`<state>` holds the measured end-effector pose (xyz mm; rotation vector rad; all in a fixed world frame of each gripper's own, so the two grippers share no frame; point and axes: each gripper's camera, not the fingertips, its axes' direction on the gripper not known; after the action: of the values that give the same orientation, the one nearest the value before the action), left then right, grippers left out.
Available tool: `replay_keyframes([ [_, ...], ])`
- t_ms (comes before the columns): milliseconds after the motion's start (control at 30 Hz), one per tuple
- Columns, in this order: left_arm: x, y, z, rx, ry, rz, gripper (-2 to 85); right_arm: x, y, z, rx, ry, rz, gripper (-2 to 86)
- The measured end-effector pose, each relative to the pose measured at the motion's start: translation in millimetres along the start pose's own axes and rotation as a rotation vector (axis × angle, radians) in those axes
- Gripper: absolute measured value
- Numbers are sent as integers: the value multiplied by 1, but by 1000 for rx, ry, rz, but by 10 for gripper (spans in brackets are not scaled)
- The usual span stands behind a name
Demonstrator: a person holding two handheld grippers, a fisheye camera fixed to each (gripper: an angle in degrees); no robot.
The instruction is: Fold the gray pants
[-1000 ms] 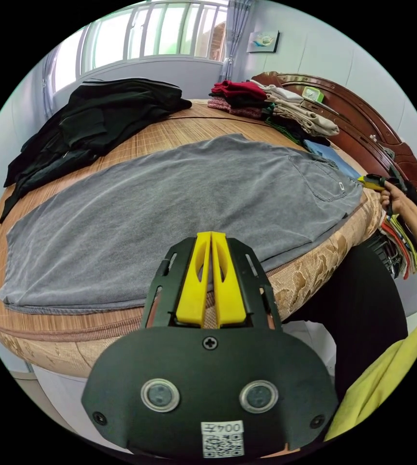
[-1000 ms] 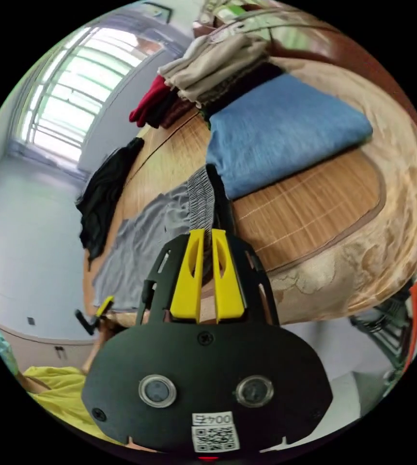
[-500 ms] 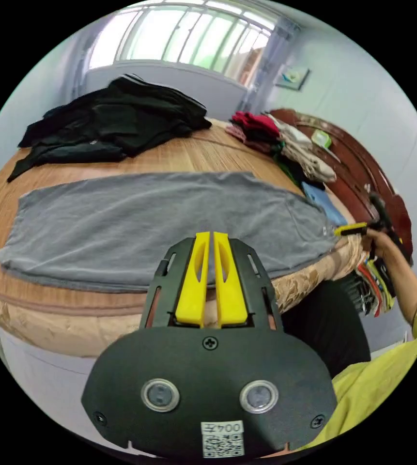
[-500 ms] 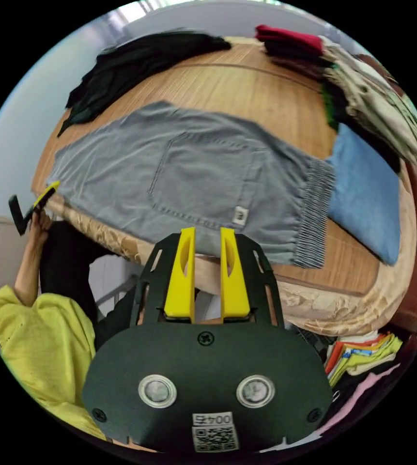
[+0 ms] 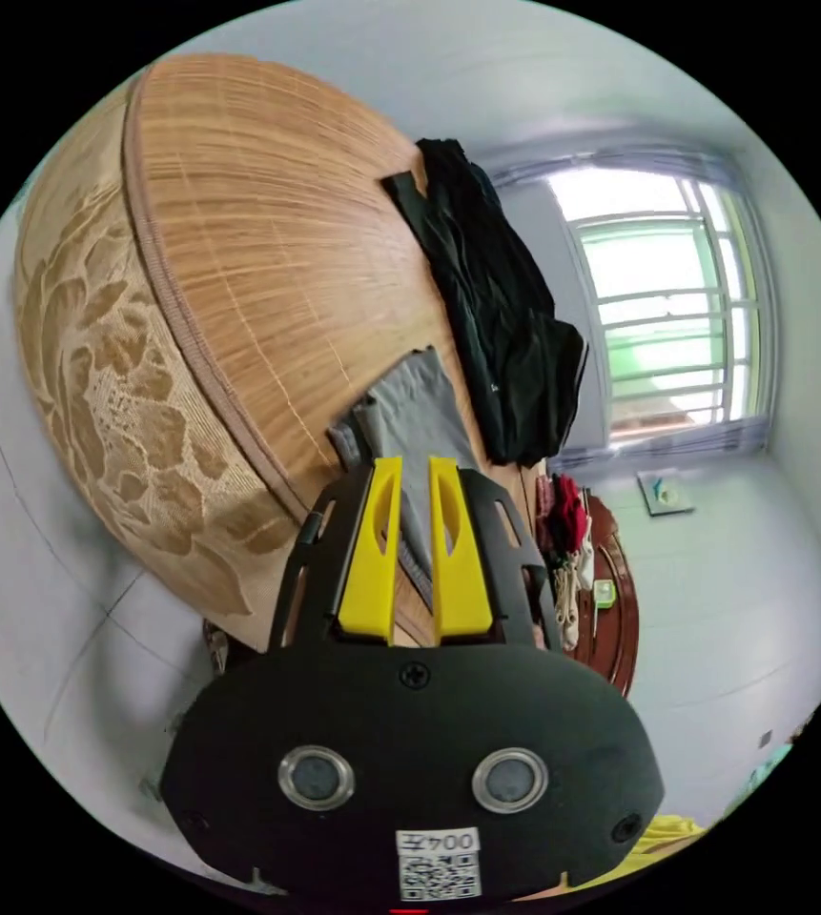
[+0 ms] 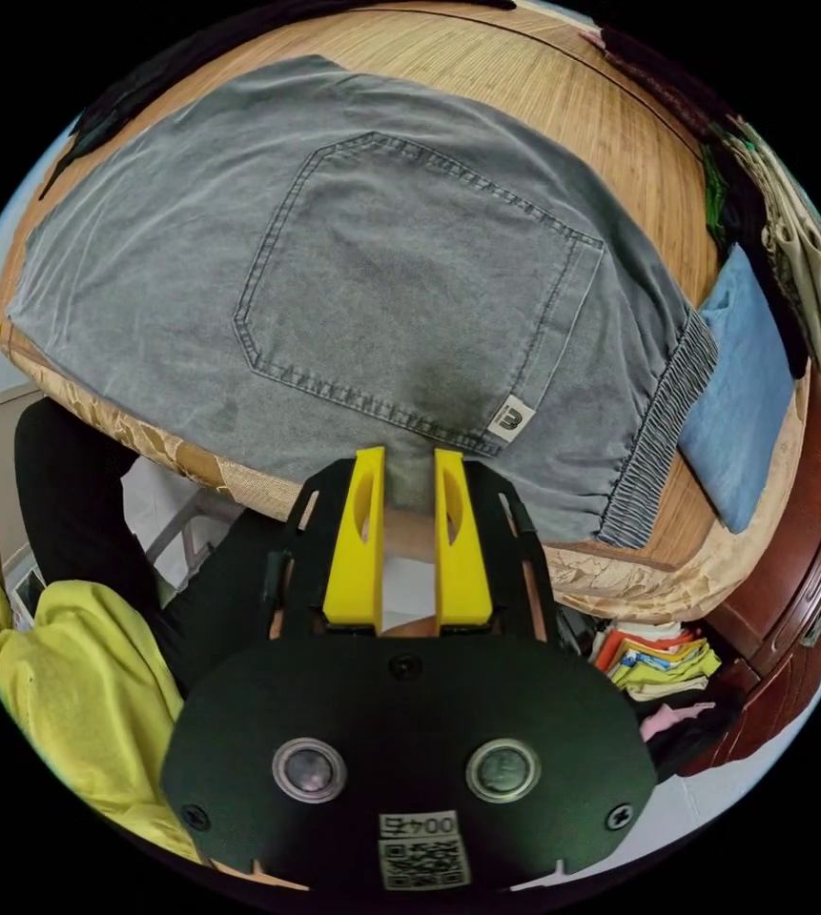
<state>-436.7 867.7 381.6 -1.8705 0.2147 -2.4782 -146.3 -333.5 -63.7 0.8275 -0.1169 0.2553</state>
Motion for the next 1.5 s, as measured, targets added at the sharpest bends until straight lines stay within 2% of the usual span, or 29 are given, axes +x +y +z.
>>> replay_keyframes([
  [167,-10,-39,12,-71,-121,22,87,4,-32,9,-93,-36,-11,89],
  [267,-11,-47,22,-78,-105,28,102,2,-43,14,-112,-30,-19,90],
  [467,20,-38,44,-74,-224,155,34,8,-55,23,-109,-55,-9,88],
  [567,43,-29,49,-72,-330,250,22,14,-60,28,-108,-83,0,87],
  [633,31,-31,65,-129,-378,238,21,15,-64,31,-114,-89,-4,86],
  [833,26,-21,92,-147,-325,247,46,12,-76,41,-135,-76,-21,86],
  [933,38,-9,70,-65,-332,237,68,15,-78,45,-131,-88,-24,87],
  [1033,87,12,68,17,-352,360,69,15,-80,49,-133,-88,-30,87],
  [1100,124,21,98,-29,-326,457,65,13,-82,52,-139,-78,-35,88],
  [1267,205,33,244,-232,-364,594,61,11,-83,59,-146,-75,-42,89],
  [1400,232,29,329,-300,-432,603,66,15,-79,64,-134,-89,-38,88],
  [1500,235,25,384,-351,-565,589,67,15,-76,68,-131,-88,-48,88],
])
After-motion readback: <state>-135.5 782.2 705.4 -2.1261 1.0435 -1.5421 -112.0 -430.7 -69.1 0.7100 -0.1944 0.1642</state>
